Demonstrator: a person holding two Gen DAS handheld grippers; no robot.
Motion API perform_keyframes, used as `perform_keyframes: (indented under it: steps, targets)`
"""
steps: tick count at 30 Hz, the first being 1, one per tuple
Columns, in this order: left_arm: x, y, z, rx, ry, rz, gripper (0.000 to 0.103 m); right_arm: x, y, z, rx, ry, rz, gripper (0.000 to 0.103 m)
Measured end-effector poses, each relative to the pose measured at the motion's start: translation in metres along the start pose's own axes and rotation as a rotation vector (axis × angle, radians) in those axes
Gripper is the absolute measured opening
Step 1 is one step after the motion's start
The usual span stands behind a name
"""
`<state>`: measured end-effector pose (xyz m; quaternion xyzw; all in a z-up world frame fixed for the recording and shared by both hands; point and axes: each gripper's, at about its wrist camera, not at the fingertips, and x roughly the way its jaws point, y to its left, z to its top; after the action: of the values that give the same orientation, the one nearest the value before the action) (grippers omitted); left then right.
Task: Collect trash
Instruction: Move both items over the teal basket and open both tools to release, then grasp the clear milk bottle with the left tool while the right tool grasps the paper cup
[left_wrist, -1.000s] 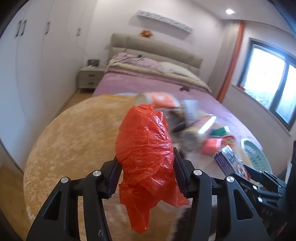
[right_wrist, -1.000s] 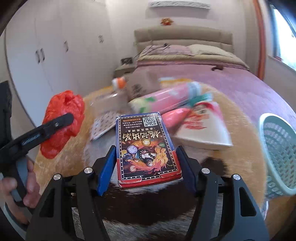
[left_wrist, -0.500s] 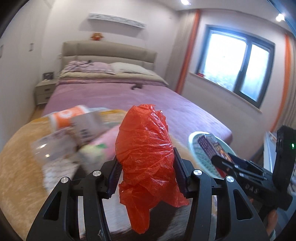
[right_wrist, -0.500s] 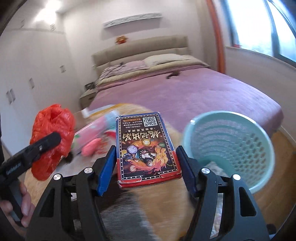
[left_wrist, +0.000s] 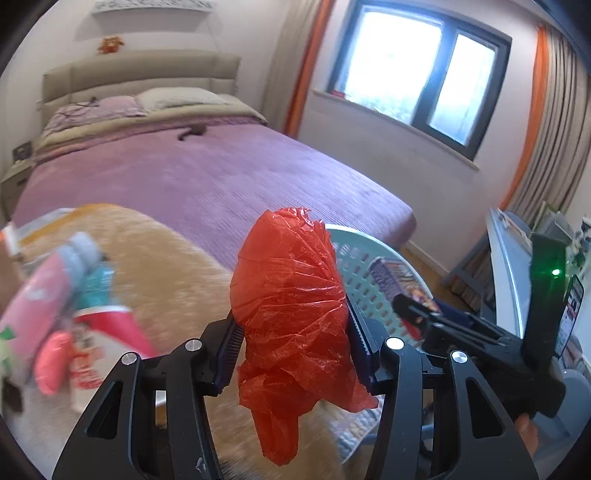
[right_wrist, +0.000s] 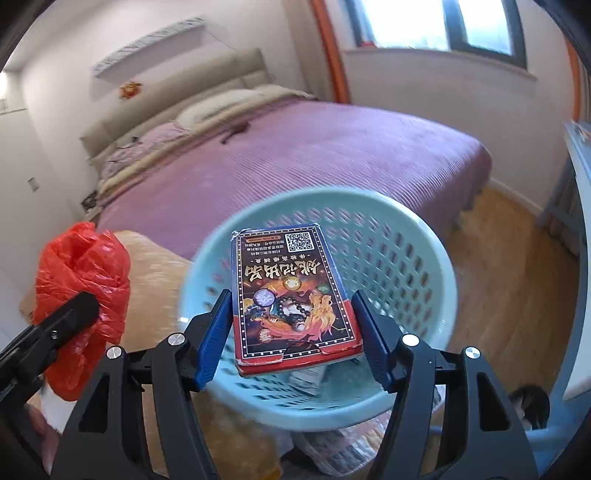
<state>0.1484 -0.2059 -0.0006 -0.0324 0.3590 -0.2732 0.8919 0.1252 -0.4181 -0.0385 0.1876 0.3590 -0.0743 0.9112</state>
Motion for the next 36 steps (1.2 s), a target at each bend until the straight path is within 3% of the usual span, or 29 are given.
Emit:
perform_keyframes:
  steps: [6,8,10,18,29,36]
  targets:
    - [0.03,-0.014,0.006,0.02,0.041,-0.032,0.051,0.026,-0.025,0.001,0.061,0.061,-0.051,0.063]
    - [0.031,-0.017,0.006,0.024,0.032,-0.042,0.066,0.03,-0.03,-0.001,0.077,0.081,-0.049,0.063]
    - [0.032,-0.022,0.006,0.036,0.015,-0.035,0.07,0.033,-0.032,-0.003,0.092,0.095,-0.039,0.063]
    - [0.016,-0.016,0.0,0.026,0.005,-0.058,0.07,0.023,-0.027,-0.007,0.078,0.088,-0.029,0.063]
    - [-0.054,0.019,0.001,-0.041,-0.105,-0.039,0.069,-0.023,0.047,-0.007,-0.066,0.021,0.076,0.063]
    - [-0.125,0.079,0.005,-0.098,-0.205,0.085,0.069,-0.048,0.126,-0.013,-0.198,-0.021,0.208,0.063]
